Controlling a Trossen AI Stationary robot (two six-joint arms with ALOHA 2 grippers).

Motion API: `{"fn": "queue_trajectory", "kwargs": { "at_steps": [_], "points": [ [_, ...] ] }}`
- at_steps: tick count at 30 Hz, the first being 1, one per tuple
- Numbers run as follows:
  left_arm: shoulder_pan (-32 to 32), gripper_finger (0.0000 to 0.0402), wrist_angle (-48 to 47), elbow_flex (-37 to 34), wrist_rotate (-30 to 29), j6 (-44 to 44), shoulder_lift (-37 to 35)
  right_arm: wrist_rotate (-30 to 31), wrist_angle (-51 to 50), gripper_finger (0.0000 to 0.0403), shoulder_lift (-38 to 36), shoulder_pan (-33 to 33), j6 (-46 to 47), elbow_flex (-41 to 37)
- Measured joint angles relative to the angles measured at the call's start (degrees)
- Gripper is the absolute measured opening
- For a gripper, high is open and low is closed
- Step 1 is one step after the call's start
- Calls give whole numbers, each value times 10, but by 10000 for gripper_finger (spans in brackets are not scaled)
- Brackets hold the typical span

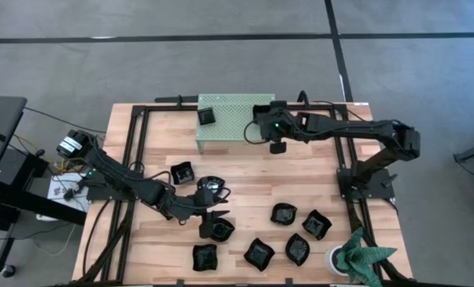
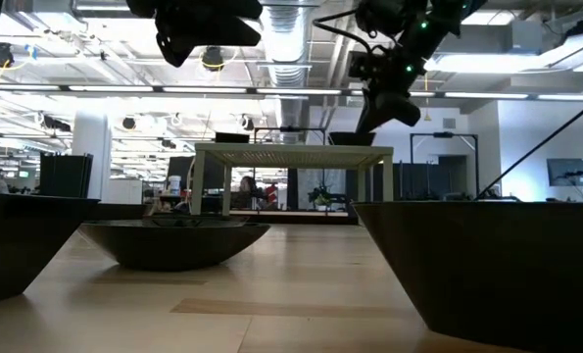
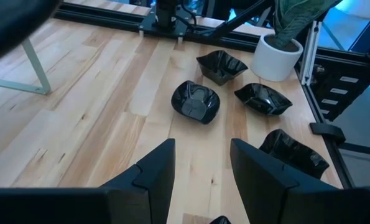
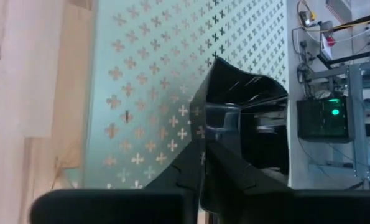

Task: Pick & Place Mini shaped plates
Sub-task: Put the black distorted square plate on the shelf, then stack the black distorted square plate on top of the black distorted square plate on the shelf

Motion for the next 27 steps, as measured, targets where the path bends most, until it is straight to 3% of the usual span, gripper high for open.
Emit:
{"fn": "queue_trajectory", "kwargs": {
  "at_steps": [7, 11, 14, 18, 22, 27],
  "points": [
    [0, 156, 3, 0, 0, 0, 0, 30, -5, 89, -9, 12, 11, 0],
    [0, 156, 4, 0, 0, 0, 0, 91, -24, 115, -33, 63, 36, 0],
    [0, 156, 4, 0, 0, 0, 0, 93, -101, 133, -55, 119, 96, 13],
    [0, 156, 9, 0, 0, 0, 0, 14, -206, 155, -78, 215, 273, 48],
    [0, 156, 9, 0, 0, 0, 0, -120, -180, 169, -85, 328, 394, 44],
    [0, 156, 9, 0, 0, 0, 0, -139, -86, 175, -33, 482, 425, 21]
  ]
}}
